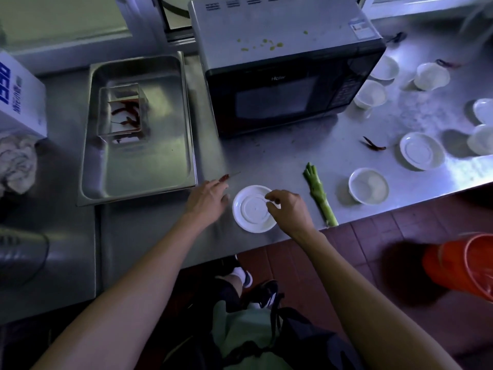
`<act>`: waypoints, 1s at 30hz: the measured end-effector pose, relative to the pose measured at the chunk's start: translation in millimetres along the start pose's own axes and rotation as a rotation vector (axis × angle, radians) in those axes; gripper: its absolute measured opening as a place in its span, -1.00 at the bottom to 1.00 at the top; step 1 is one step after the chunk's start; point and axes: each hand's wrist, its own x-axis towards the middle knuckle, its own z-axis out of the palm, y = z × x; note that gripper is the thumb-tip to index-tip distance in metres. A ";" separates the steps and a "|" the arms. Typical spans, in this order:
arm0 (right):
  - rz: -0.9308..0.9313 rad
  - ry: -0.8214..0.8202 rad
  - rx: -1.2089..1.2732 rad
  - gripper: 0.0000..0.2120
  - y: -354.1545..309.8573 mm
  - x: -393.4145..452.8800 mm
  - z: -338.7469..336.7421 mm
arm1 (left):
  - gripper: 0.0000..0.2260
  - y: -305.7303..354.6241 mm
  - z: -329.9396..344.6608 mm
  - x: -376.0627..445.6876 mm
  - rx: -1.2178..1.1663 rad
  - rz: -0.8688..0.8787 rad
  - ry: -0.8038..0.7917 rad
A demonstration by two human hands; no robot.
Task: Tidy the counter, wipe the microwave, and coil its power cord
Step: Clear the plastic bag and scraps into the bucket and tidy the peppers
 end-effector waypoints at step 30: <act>0.104 0.045 -0.069 -0.79 19.9 82.5 -41.8 | -0.96 31.3 14.6 116.1 -0.136 0.051 0.013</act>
